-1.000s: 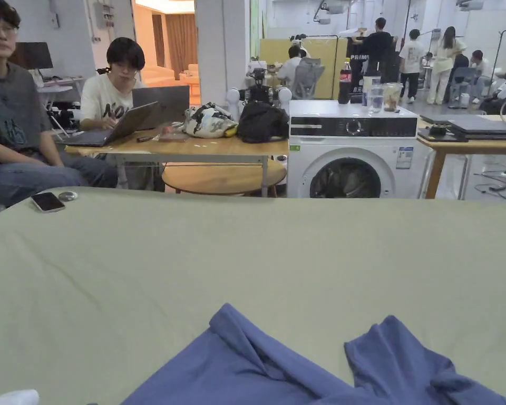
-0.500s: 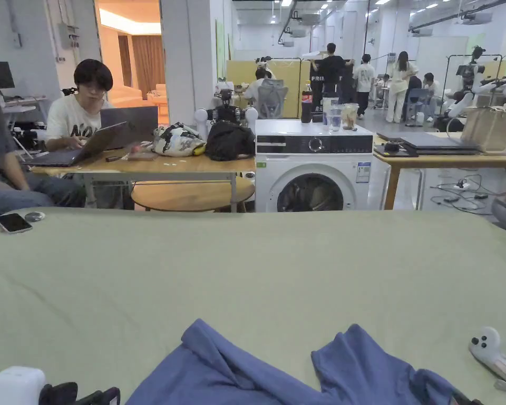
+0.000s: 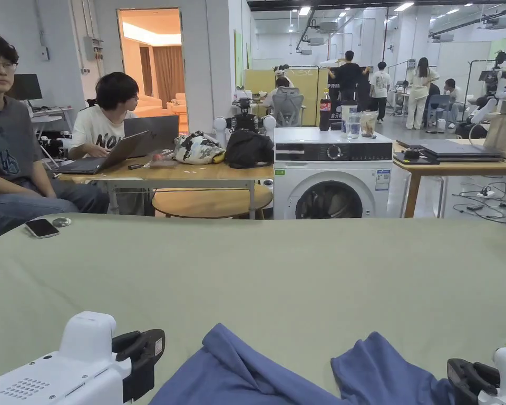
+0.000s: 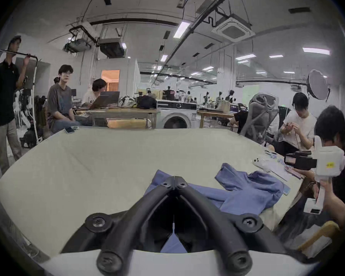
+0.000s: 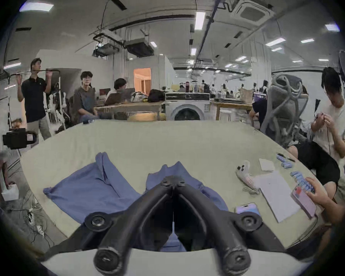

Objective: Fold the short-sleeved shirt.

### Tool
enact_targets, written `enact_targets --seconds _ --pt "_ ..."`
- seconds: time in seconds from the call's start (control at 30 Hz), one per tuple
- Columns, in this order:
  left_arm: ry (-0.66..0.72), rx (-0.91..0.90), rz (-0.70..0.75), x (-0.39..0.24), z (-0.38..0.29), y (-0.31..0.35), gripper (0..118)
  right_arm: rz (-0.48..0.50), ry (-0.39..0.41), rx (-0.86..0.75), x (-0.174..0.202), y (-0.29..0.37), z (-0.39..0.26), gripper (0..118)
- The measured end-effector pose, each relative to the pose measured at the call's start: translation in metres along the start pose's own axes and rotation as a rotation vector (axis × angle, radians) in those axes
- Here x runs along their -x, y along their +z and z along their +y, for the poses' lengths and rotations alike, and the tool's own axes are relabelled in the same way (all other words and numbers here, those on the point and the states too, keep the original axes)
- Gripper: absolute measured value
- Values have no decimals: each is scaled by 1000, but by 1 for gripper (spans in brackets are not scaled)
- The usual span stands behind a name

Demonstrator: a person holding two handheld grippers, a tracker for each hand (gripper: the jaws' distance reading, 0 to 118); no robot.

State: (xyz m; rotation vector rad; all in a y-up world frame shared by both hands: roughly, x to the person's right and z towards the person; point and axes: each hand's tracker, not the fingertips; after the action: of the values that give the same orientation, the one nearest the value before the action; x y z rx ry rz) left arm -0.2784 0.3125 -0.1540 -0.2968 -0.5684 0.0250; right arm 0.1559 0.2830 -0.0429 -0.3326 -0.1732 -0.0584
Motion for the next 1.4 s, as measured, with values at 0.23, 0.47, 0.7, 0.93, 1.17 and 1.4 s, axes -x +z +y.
enact_targets --seconds 0.23,0.47,0.7,0.93,1.17,1.4 --pt "55 77 47 34 -20 17 0 47 -26 33 -2 2 -7 0" --pt "181 316 96 88 -78 8 42 93 -64 112 3 -7 -30 0" --pt "262 492 85 97 -123 -21 44 96 -6 131 8 -2 -31 0" --pt "226 520 127 91 -127 -35 0 69 -29 174 -5 -9 -31 0" --pt "64 597 171 61 -130 -50 0 136 -89 264 -38 -88 13 90" --pt "89 611 179 65 -126 -48 0 125 -30 744 -70 -276 40 89"
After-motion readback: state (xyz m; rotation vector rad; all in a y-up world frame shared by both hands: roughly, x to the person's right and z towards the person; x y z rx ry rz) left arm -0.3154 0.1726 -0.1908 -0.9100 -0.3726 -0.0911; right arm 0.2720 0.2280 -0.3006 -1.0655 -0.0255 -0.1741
